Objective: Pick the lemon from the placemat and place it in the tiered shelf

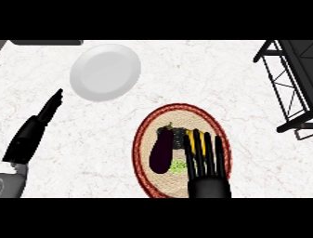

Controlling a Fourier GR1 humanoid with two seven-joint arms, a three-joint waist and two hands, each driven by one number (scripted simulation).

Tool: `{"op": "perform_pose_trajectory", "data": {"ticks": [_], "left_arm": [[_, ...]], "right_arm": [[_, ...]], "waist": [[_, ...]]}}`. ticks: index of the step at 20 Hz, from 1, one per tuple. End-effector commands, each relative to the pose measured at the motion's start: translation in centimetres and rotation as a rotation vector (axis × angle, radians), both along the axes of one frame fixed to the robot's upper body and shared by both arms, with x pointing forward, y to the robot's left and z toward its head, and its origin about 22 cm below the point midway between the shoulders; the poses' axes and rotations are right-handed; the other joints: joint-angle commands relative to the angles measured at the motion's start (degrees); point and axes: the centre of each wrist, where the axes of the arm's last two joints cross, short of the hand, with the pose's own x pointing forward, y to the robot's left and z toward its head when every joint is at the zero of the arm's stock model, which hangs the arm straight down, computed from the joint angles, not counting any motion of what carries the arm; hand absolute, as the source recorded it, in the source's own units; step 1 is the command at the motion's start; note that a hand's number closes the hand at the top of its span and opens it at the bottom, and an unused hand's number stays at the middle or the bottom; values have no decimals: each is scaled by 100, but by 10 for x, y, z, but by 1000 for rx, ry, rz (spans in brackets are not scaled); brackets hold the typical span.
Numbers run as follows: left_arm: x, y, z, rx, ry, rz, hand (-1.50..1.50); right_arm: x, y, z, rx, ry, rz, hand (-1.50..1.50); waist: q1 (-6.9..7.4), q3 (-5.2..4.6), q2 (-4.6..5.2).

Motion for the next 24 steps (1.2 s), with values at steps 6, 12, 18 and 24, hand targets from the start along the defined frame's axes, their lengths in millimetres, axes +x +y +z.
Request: {"op": "perform_pose_trajectory", "data": {"ticks": [6, 12, 18, 24], "left_arm": [[2, -9, -10, -1, -8, 2, 0], [-15, 2, 0, 15, 0, -6, 0], [-2, -28, -10, 18, -10, -8, 0], [1, 12, -2, 0, -19, -8, 0]], "right_arm": [[18, -10, -22, -11, 1, 3, -150], [21, -17, -16, -26, 16, -18, -150], [53, -6, -29, -68, 59, -35, 150], [64, 0, -39, -27, 85, 33, 150]], "waist": [[7, 37, 51], [19, 38, 45], [21, 38, 55], [45, 38, 60]]}}
